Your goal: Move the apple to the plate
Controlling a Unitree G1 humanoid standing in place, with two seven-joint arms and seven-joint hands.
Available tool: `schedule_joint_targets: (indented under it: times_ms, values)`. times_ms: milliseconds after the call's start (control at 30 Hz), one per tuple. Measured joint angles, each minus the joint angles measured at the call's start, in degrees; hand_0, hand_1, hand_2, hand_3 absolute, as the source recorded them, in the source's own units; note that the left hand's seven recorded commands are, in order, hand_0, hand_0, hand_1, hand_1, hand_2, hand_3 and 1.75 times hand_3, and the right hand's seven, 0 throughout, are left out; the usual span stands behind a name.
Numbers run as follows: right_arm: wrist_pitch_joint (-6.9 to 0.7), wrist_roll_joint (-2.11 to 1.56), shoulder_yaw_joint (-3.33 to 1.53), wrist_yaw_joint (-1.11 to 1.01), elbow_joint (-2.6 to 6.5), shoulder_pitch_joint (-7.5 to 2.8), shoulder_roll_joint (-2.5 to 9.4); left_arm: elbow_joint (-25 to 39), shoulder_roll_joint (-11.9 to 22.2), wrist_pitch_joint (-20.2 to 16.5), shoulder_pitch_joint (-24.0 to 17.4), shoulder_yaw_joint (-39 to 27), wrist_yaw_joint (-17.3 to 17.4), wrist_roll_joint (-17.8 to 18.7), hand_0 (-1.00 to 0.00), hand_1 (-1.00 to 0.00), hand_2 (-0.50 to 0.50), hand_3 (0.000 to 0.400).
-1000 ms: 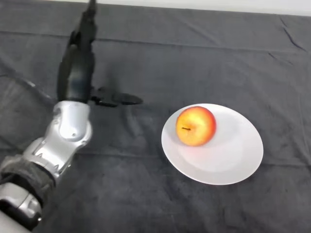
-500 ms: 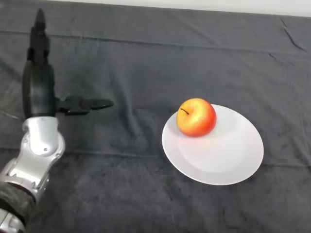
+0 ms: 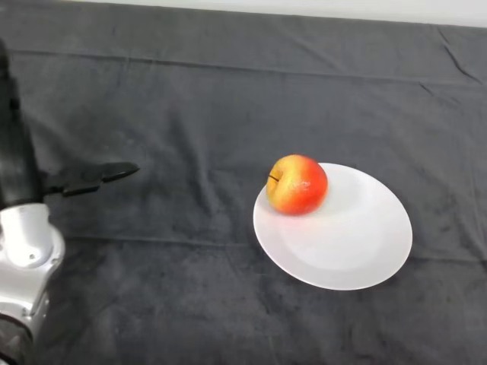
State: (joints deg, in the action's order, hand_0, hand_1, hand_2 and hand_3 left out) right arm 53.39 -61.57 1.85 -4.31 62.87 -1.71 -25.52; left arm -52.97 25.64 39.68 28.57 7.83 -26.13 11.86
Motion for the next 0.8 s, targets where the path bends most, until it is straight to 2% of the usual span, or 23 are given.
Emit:
schedule_joint_targets:
  times_ms: [333, 800]
  values:
    - [-0.01, 0.00, 0.00, 0.00, 0.01, -0.02, 0.02, -5.87, -0.79, 1.28, -1.53, -3.30, 3.17, 0.49, 0.00, 0.00, 0.00, 0.000]
    - [-0.02, 0.01, -0.02, 0.00, 0.01, -0.04, 0.05, -11.88, -2.48, 2.48, -2.88, -6.64, 4.01, 0.20, 0.00, 0.00, 0.00, 0.000]
